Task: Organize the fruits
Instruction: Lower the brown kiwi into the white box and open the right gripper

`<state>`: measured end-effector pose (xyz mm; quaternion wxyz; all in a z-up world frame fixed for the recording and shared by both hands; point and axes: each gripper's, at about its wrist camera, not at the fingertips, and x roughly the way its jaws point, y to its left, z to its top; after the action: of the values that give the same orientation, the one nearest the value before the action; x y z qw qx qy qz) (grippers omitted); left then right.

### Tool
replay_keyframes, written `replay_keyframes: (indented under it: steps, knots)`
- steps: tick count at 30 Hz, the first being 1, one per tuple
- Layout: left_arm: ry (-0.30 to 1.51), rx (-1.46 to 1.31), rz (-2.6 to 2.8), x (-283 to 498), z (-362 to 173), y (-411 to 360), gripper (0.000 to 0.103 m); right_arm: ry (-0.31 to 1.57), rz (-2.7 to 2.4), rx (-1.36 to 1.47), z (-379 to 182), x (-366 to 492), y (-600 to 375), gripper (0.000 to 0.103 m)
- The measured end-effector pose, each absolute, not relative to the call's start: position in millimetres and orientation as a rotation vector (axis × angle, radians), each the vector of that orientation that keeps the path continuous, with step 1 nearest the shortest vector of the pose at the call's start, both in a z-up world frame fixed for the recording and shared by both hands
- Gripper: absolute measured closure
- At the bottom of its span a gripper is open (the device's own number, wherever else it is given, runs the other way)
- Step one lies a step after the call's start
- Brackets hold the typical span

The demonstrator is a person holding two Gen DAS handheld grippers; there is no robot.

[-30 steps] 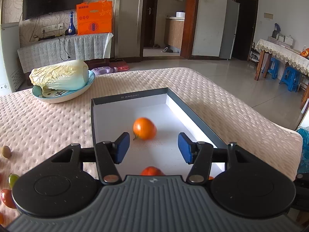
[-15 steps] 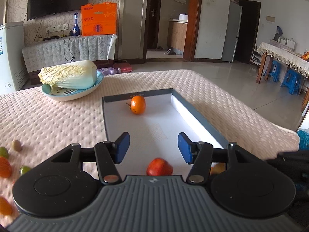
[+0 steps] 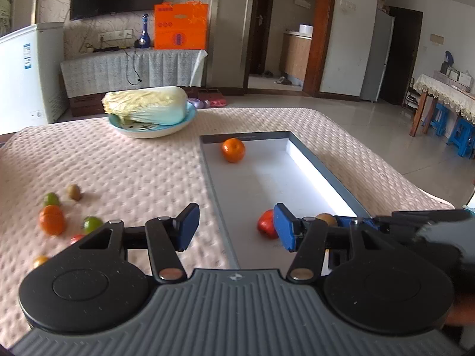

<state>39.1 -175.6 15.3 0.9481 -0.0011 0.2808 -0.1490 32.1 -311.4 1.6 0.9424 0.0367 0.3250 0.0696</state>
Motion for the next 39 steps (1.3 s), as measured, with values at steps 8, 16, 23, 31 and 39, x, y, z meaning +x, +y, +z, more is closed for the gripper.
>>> replay_keyframes:
  steps: [8, 16, 23, 31, 39]
  knots:
    - [0.587, -0.01, -0.276, 29, 13, -162, 0.042, 0.681, 0.12, 0.098, -4, 42, -312, 0.074]
    - [0.578, 0.001, -0.313, 24, 13, -161, 0.042, 0.649, 0.142, 0.076, -2, 44, -303, 0.073]
    - [0.59, -0.006, -0.311, 25, 12, -157, 0.042, 0.661, 0.107, 0.086, -6, 55, -305, 0.074]
    - [0.593, 0.014, -0.324, 24, 9, -160, 0.04, 0.677, 0.092, 0.075, -12, 63, -303, 0.073]
    - [0.595, 0.008, -0.32, 26, 7, -158, 0.037, 0.593, 0.079, 0.15, 1, 58, -315, 0.073]
